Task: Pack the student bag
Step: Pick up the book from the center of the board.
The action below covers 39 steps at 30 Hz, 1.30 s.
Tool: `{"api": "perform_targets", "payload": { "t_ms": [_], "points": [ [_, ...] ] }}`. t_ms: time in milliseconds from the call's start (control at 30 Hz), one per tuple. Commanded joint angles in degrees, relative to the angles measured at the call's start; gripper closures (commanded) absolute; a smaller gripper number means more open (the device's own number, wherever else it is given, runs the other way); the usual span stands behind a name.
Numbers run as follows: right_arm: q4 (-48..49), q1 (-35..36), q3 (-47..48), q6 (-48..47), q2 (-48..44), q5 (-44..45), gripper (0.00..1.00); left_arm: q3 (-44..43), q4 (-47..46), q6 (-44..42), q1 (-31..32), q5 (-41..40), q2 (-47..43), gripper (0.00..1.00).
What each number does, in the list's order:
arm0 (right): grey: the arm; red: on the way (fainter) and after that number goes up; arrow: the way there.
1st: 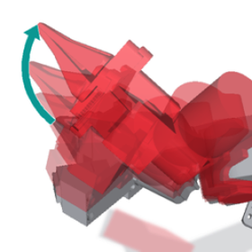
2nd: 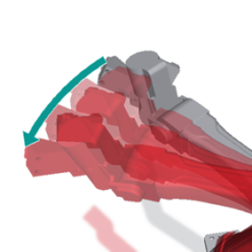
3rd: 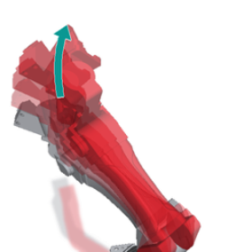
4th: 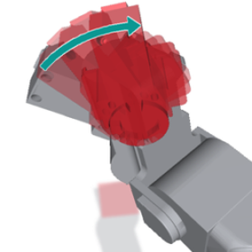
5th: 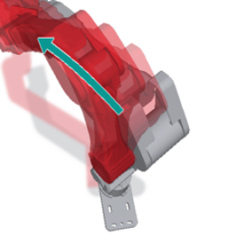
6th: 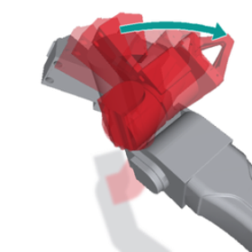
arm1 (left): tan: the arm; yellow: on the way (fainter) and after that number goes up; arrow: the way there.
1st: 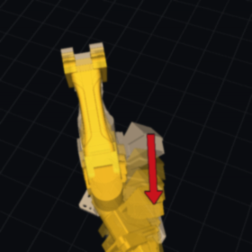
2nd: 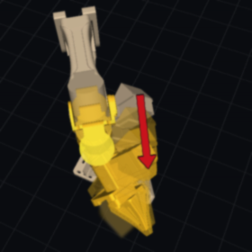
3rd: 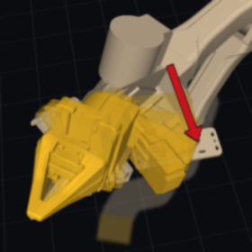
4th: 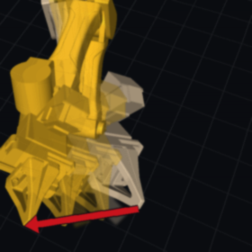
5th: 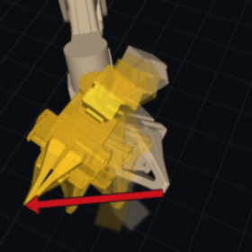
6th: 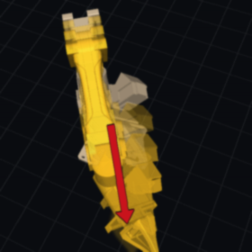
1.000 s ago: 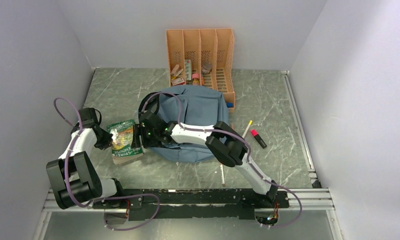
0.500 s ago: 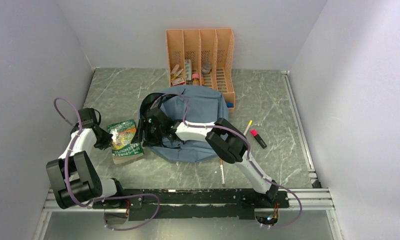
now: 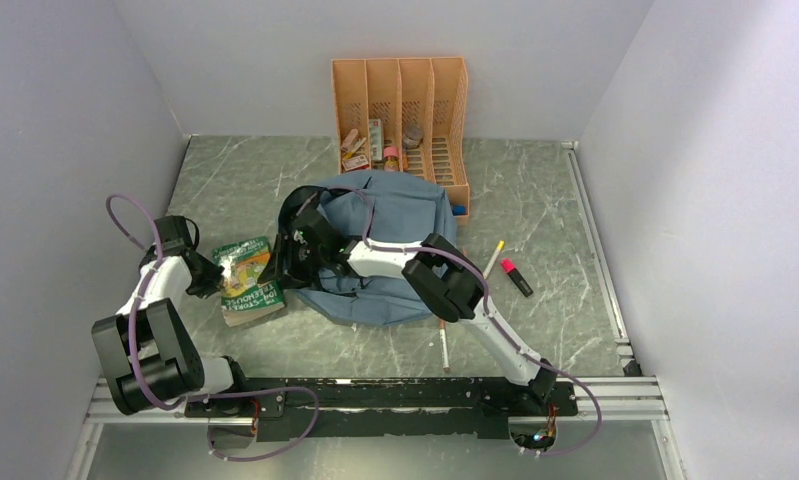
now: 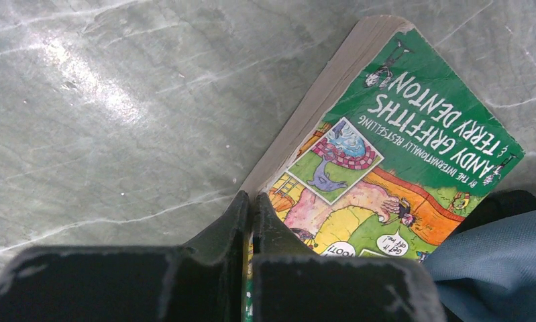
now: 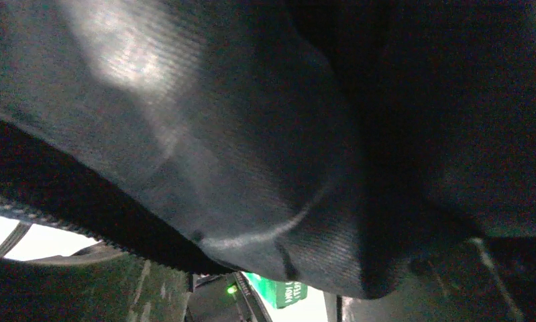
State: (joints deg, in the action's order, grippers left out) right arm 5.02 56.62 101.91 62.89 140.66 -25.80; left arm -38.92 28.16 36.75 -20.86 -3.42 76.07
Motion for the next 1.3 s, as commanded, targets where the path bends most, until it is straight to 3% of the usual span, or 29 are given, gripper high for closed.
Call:
{"api": "perform_targets", "payload": {
  "t_ms": [0, 233, 367, 500, 700, 933, 1033, 1133, 1267],
  "points": [
    [4.8, 0.6, -4.7, 0.3, 4.2, -0.9, 0.42, 3.7, -1.7, -0.6, 0.0, 2.9, 4.0, 0.95],
    [11.9, 0.9, -6.1, -2.6, 1.4, -2.9, 0.51, 3.3, -2.5, -1.8, 0.0, 5.2, 3.6, 0.95],
    [14.4, 1.2, -5.6, -1.6, 1.6, -3.7, 0.46, 3.6, -3.2, -2.3, 0.3, 7.1, 3.8, 0.95],
    [10.4, 1.4, -1.5, -0.3, 4.1, -3.7, 0.42, 3.7, -3.4, -2.5, 0.8, 7.9, 3.7, 0.95],
    [9.0, 1.3, -0.9, 2.2, 4.9, -1.0, 0.45, 3.9, -3.5, -2.5, 1.2, 8.6, 3.3, 0.95],
    [12.2, 1.3, -3.7, -0.9, 2.3, 0.0, 0.75, 3.2, -3.6, -3.3, 1.2, 10.4, 2.8, 0.94],
    [14.1, 1.1, -6.8, -4.1, -1.2, 1.8, 0.87, 1.2, -2.3, -4.1, 1.2, 11.8, 1.6, 0.85],
    [15.8, 1.0, -9.9, -7.5, -4.9, 3.4, 0.97, -2.6, 1.1, -5.1, 1.2, 10.5, -0.4, 0.65],
    [15.0, 0.9, -11.2, -10.8, -8.4, 3.6, 1.00, -9.3, 6.3, -6.0, 1.2, 6.0, -4.3, 0.36]
  ]
}}
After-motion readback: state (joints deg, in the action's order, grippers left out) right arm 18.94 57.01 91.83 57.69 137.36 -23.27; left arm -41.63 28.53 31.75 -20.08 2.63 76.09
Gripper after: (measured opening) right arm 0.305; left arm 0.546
